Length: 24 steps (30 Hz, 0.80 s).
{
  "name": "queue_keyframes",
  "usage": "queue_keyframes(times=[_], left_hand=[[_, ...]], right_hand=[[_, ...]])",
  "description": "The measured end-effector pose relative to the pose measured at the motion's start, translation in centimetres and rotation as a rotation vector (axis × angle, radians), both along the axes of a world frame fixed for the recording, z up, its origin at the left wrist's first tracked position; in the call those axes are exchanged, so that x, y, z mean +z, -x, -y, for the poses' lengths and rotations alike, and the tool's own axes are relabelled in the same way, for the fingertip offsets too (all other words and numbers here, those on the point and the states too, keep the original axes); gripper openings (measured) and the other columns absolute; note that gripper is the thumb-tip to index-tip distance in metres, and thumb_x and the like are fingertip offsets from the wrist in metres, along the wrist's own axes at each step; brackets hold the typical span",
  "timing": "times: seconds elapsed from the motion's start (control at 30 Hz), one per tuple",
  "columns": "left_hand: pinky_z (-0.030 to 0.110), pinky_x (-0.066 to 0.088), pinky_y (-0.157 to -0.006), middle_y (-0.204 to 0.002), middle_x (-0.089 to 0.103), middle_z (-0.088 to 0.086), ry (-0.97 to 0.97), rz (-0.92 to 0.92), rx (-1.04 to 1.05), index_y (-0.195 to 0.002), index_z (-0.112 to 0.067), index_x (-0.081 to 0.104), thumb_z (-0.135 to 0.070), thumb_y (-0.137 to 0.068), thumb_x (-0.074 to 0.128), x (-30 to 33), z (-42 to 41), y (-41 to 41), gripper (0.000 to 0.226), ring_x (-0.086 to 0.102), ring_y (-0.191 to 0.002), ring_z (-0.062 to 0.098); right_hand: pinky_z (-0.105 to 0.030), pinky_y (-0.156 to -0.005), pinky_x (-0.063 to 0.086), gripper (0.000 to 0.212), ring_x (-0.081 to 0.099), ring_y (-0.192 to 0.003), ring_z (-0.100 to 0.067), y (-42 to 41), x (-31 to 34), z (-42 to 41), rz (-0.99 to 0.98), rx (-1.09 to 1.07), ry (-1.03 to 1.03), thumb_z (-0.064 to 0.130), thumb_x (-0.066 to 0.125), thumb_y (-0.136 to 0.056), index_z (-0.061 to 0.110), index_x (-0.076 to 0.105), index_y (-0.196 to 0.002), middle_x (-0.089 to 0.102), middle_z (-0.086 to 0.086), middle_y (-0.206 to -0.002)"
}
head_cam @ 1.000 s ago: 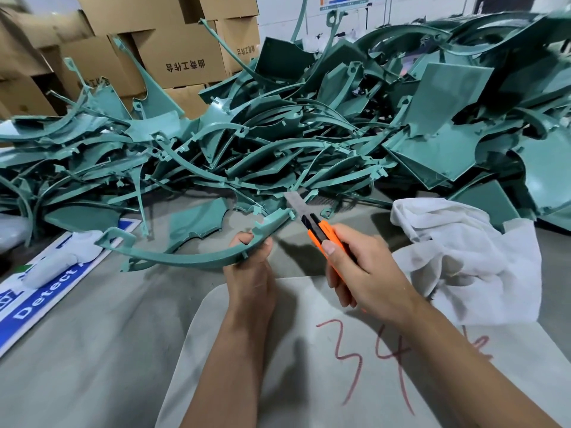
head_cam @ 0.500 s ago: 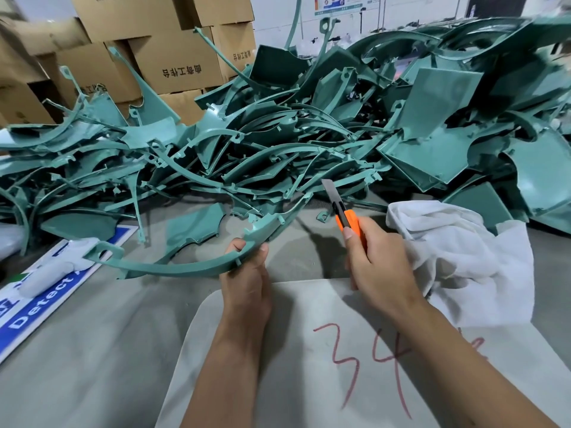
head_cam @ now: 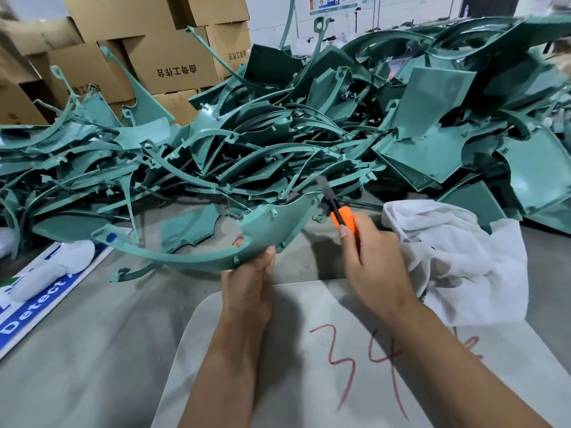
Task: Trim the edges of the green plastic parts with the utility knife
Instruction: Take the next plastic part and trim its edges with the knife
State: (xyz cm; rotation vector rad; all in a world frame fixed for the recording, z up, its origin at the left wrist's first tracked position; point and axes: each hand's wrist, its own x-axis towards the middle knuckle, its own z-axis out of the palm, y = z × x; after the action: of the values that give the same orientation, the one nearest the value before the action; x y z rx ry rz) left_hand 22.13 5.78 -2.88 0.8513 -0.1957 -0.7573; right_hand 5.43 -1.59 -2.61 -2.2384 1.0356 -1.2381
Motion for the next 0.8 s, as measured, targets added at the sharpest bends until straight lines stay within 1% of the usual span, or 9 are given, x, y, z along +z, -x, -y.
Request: queue_keyframes(times=[0.07,0.1,0.13,0.23,0.33,0.4,0.53,0.67,0.8], left_hand=[[0.039,0.052,-0.102,-0.096,0.079,-0.004,-0.003,-0.039,-0.004,-0.112,-0.016,0.068,0.023,-0.085,0.056,0.2,-0.1,-0.1,0.049,0.075,-0.086,0.009],[0.039,0.051,-0.104,-0.096,0.079,-0.005,0.001,-0.055,-0.012,-0.117,-0.015,0.067,0.023,-0.086,0.055,0.2,-0.2,-0.1,0.05,0.075,-0.085,0.008],[0.039,0.05,-0.106,-0.097,0.079,-0.005,0.004,-0.075,-0.021,-0.123,-0.013,0.065,0.023,-0.087,0.054,0.2,-0.2,-0.1,0.053,0.075,-0.086,0.008],[0.04,0.047,-0.11,-0.099,0.078,-0.003,0.007,-0.127,-0.014,-0.138,-0.006,0.057,0.025,-0.087,0.052,0.2,-0.1,-0.2,0.06,0.074,-0.089,0.01],[0.039,0.046,-0.111,-0.099,0.078,-0.003,0.033,-0.151,-0.049,-0.13,-0.007,0.061,0.024,-0.089,0.049,0.1,0.0,-0.2,0.054,0.074,-0.091,0.009],[0.039,0.044,-0.113,-0.109,0.077,-0.001,0.049,-0.173,-0.082,-0.129,-0.008,0.063,0.023,-0.09,0.047,0.0,0.0,-0.2,0.052,0.072,-0.1,0.012],[0.041,0.039,-0.117,-0.14,0.064,0.006,0.121,-0.23,-0.172,-0.145,-0.006,0.052,0.017,-0.086,0.048,-0.1,0.0,-0.2,0.063,0.06,-0.13,0.021],[0.042,0.047,-0.106,-0.139,0.064,0.011,0.154,-0.247,-0.2,-0.144,-0.005,0.051,0.01,-0.071,0.058,0.1,-0.2,0.1,0.074,0.062,-0.126,0.025],[0.043,0.051,-0.095,-0.139,0.064,0.013,0.15,-0.289,-0.181,-0.142,-0.001,0.053,0.01,-0.067,0.06,0.2,-0.1,0.4,0.075,0.064,-0.121,0.027]], right_hand=[[-0.031,-0.045,0.033,0.018,0.049,-0.049,-0.019,0.2,0.1,0.5,0.026,-0.131,-0.026,0.03,0.044,-0.109,0.02,0.047,-0.093,0.053,-0.002,-0.061],[-0.024,-0.046,0.03,0.02,0.048,-0.049,-0.016,0.3,0.3,0.5,0.063,-0.149,-0.021,0.028,0.045,-0.109,0.022,0.045,-0.09,0.053,-0.001,-0.06],[-0.023,-0.046,0.032,0.022,0.049,-0.049,-0.015,0.4,0.4,0.4,0.106,-0.121,-0.013,0.026,0.045,-0.11,0.024,0.044,-0.088,0.054,-0.001,-0.059],[-0.039,-0.048,0.044,0.023,0.056,-0.047,-0.02,0.1,1.0,-0.8,0.201,0.125,-0.043,0.027,0.041,-0.112,0.023,0.049,-0.091,0.059,-0.003,-0.059],[-0.045,-0.048,0.046,0.02,0.059,-0.046,-0.02,-0.4,1.1,-1.6,0.203,0.28,-0.057,0.027,0.042,-0.112,0.024,0.051,-0.094,0.061,-0.003,-0.061],[-0.045,-0.048,0.046,0.021,0.058,-0.045,-0.02,-0.6,1.0,-1.6,0.206,0.289,-0.06,0.028,0.042,-0.111,0.024,0.05,-0.092,0.061,-0.003,-0.06],[-0.038,-0.042,0.046,0.023,0.059,-0.043,-0.019,-0.5,0.3,-0.9,0.255,0.187,-0.175,0.027,0.042,-0.112,0.02,0.055,-0.094,0.062,-0.005,-0.06],[-0.049,-0.045,0.048,0.025,0.06,-0.045,-0.023,-0.3,0.2,-0.4,0.242,0.094,-0.171,0.028,0.042,-0.112,0.023,0.052,-0.089,0.063,-0.005,-0.06],[-0.045,-0.044,0.046,0.022,0.059,-0.046,-0.019,-0.5,0.5,-1.3,0.283,0.22,-0.063,0.027,0.041,-0.113,0.018,0.054,-0.097,0.062,-0.002,-0.062]])
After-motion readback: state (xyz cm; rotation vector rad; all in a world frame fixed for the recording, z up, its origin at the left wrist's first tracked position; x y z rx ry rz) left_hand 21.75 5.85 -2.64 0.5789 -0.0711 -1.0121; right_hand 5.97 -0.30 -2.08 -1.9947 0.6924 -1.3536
